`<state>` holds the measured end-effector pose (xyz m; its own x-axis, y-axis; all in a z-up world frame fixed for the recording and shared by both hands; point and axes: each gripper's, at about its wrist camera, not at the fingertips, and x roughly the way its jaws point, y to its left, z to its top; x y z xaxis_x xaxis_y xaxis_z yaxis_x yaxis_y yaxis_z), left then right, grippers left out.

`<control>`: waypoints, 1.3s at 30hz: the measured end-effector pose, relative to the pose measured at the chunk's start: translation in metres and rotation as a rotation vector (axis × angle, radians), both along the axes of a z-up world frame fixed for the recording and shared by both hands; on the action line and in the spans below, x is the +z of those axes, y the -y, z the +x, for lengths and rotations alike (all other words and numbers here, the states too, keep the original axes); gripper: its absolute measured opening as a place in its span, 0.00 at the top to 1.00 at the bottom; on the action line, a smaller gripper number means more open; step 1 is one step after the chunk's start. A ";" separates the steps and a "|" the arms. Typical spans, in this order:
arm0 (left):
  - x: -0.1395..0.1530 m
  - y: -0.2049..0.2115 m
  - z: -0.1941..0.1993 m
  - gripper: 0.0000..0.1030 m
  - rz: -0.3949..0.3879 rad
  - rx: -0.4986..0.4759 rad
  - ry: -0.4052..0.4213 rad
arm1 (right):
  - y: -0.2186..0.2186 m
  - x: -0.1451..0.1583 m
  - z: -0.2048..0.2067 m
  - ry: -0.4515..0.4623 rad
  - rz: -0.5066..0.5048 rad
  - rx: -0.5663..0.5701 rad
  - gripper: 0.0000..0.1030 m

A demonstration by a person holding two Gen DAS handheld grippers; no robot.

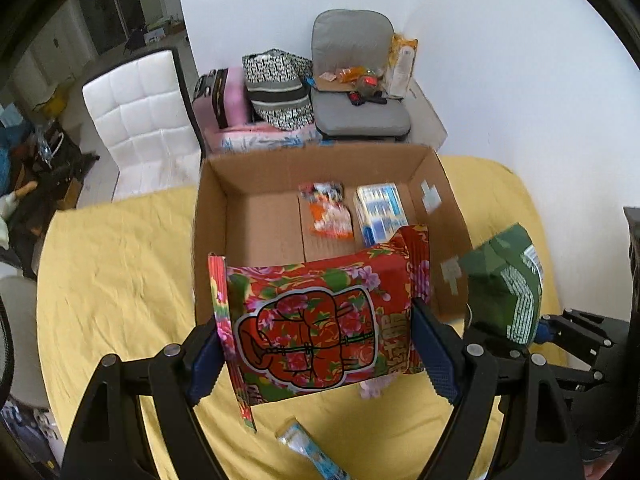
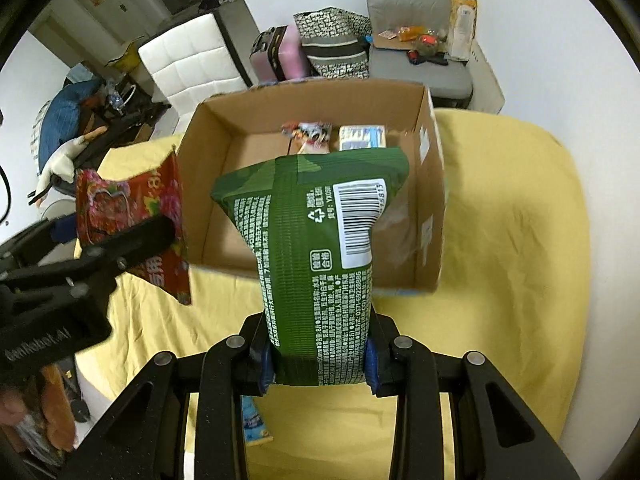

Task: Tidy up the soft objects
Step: 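Carry both packets into the box and open both tools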

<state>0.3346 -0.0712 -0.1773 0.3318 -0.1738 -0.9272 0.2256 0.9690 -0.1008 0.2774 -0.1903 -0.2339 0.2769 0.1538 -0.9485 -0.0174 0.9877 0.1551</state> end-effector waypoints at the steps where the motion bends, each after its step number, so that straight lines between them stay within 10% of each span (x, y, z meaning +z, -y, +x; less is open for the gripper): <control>1: -0.001 0.000 0.010 0.20 0.005 -0.002 -0.002 | 0.001 0.000 0.007 -0.002 -0.005 -0.004 0.65; 14: -0.068 -0.007 0.120 0.20 0.075 -0.015 -0.126 | 0.002 -0.074 0.088 -0.091 -0.078 -0.045 0.65; 32: -0.160 -0.001 0.177 0.19 0.164 -0.019 -0.280 | 0.004 -0.168 0.114 -0.276 -0.102 -0.056 0.62; 39: -0.158 -0.005 0.181 0.19 0.135 0.005 -0.293 | -0.002 -0.163 0.114 -0.261 -0.093 -0.058 0.24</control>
<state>0.5161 -0.0660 -0.3352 0.0480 -0.0415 -0.9980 0.2012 0.9791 -0.0310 0.3910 -0.1883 -0.3971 0.0267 0.0543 -0.9982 0.0678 0.9961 0.0560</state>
